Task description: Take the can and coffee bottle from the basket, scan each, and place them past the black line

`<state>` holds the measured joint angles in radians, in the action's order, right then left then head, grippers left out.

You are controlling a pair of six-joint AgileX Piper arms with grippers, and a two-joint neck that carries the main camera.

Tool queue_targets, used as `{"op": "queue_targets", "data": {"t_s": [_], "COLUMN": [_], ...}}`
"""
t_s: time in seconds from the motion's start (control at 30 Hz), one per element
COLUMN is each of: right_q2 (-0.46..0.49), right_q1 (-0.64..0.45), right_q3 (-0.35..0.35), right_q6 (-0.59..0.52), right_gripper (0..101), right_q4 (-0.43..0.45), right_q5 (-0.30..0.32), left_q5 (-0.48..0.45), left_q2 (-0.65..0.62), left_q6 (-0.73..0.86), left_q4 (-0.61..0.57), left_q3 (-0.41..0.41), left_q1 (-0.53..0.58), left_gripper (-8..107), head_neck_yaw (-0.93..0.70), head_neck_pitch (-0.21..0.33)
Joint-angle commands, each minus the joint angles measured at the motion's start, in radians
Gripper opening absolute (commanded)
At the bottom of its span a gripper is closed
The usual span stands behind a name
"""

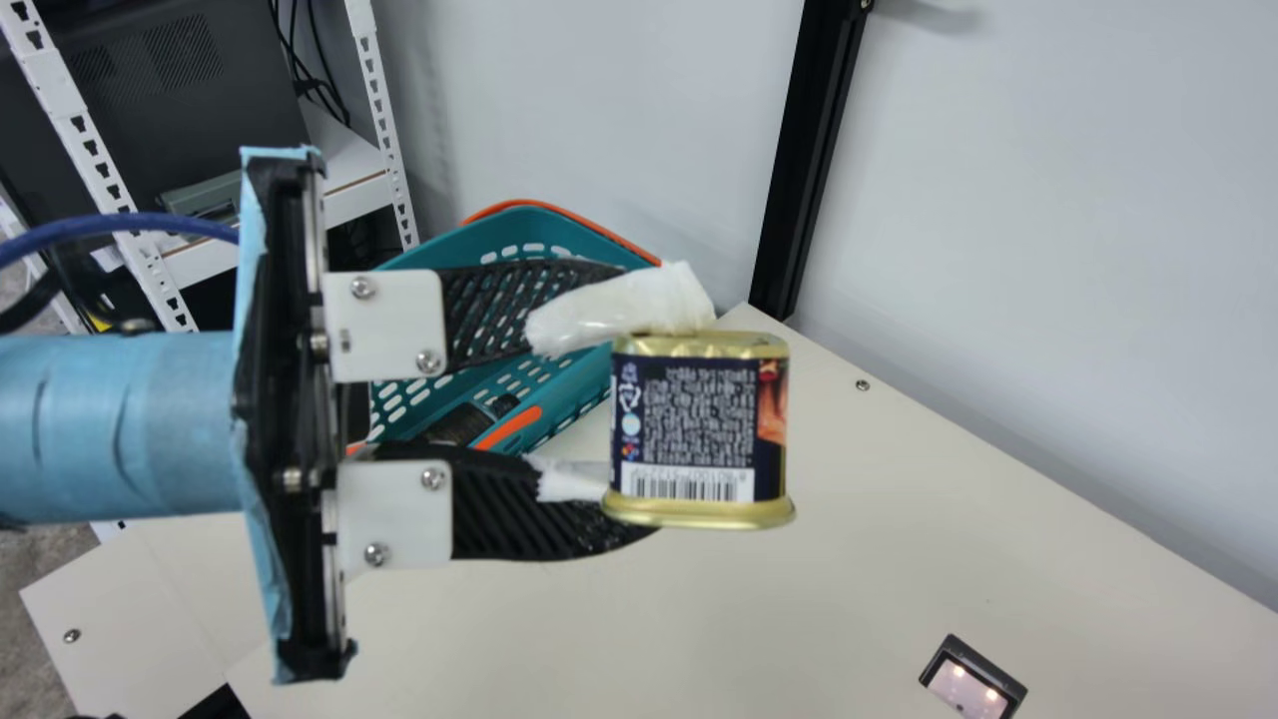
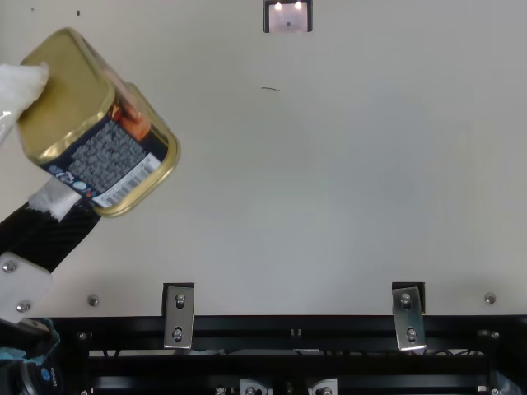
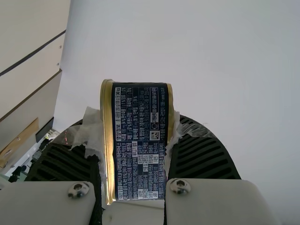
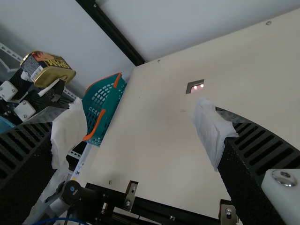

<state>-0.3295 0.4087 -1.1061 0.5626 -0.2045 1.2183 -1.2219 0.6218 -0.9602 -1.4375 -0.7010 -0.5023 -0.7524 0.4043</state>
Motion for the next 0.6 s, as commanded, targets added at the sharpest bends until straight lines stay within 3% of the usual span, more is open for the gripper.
{"op": "queue_targets", "data": {"t_s": [0.0, 0.4, 0.57], "right_q2": [0.0, 0.0, 0.0], "right_q1": [0.0, 0.0, 0.0], "right_q3": [0.0, 0.0, 0.0], "right_q6": [0.0, 0.0, 0.0], "right_gripper": [101, 101, 101], "right_q4": [0.0, 0.0, 0.0], "right_q5": [0.0, 0.0, 0.0], "left_q5": [0.0, -0.002, 0.012], "left_q2": [0.0, 0.0, 0.022], "left_q6": [0.0, 0.0, 0.079], "left_q4": [0.0, 0.0, 0.046], "left_q3": [0.0, 0.0, -0.02], "left_q1": [0.0, 0.0, -0.033], "left_gripper": [10, 10, 10], "head_neck_yaw": [-0.018, -0.018, -0.018], "head_neck_pitch": [0.032, 0.032, 0.032]}}
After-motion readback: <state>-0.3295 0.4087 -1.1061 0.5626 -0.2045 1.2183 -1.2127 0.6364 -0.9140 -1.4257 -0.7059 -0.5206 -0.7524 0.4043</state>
